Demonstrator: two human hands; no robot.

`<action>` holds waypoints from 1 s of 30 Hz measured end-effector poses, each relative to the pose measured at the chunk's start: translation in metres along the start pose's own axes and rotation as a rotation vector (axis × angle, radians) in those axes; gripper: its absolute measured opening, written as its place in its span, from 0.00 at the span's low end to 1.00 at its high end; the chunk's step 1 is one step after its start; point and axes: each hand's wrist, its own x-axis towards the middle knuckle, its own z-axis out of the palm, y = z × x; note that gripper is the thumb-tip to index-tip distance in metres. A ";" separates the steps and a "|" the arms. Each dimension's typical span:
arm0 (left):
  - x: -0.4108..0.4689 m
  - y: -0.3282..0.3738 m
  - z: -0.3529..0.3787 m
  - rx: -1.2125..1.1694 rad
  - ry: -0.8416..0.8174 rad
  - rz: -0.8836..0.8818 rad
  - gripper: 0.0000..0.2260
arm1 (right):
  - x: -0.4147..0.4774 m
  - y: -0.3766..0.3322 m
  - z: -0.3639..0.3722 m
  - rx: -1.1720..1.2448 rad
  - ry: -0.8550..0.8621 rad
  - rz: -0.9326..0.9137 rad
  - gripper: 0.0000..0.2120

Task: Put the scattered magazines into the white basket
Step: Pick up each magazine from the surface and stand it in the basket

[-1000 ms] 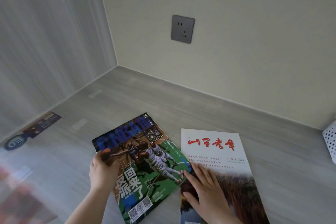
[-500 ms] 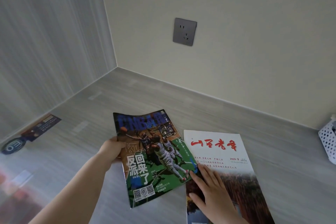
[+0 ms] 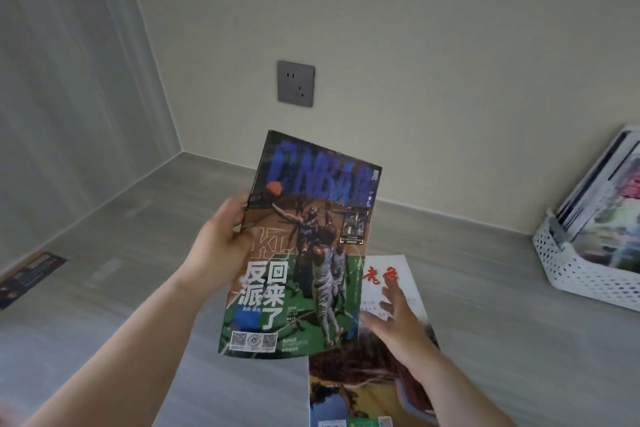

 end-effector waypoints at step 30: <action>0.051 0.219 0.436 -0.088 -0.261 0.231 0.13 | -0.065 0.042 -0.472 0.137 0.929 -0.300 0.12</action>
